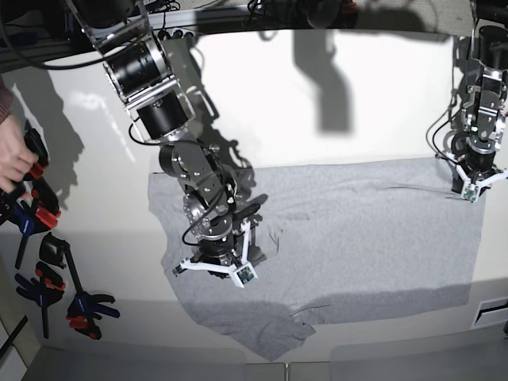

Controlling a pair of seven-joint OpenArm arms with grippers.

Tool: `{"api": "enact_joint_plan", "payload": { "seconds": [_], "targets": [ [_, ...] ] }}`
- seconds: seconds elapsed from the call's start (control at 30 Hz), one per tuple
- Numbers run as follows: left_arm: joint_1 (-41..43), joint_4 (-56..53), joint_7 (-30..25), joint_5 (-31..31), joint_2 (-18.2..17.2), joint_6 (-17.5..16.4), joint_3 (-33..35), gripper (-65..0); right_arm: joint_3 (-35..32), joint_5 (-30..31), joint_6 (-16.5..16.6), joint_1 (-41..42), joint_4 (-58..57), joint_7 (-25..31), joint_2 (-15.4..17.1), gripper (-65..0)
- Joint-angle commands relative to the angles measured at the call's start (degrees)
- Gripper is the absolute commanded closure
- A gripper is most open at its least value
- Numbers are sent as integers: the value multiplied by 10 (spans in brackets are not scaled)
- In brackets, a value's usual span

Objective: Fold the T-shirt properly
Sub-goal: 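Carry the hem with both grippers toward the collar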

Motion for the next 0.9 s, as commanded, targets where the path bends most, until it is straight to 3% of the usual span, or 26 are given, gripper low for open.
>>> {"api": "enact_joint_plan", "payload": {
  "seconds": [0.0, 0.23, 0.5, 0.67, 0.87],
  "targets": [
    [-13, 8, -21, 14, -13, 5, -6, 0, 3, -7, -22, 21, 10, 13, -2, 0],
    [-15, 8, -35, 46, -13, 5, -6, 0, 3, -29, -52, 21, 10, 8, -1, 0],
    [-50, 7, -38, 46, -13, 3, -6, 0, 3, -39, -53, 22, 10, -9, -2, 0],
    [-73, 7, -7, 46, -9, -59, -6, 0, 3, -40, -54, 22, 10, -15, -2, 0],
    [-71, 7, -8, 46, -8, -60, -6, 0, 3, -40, -53, 22, 10, -16, -1, 0]
  ]
}}
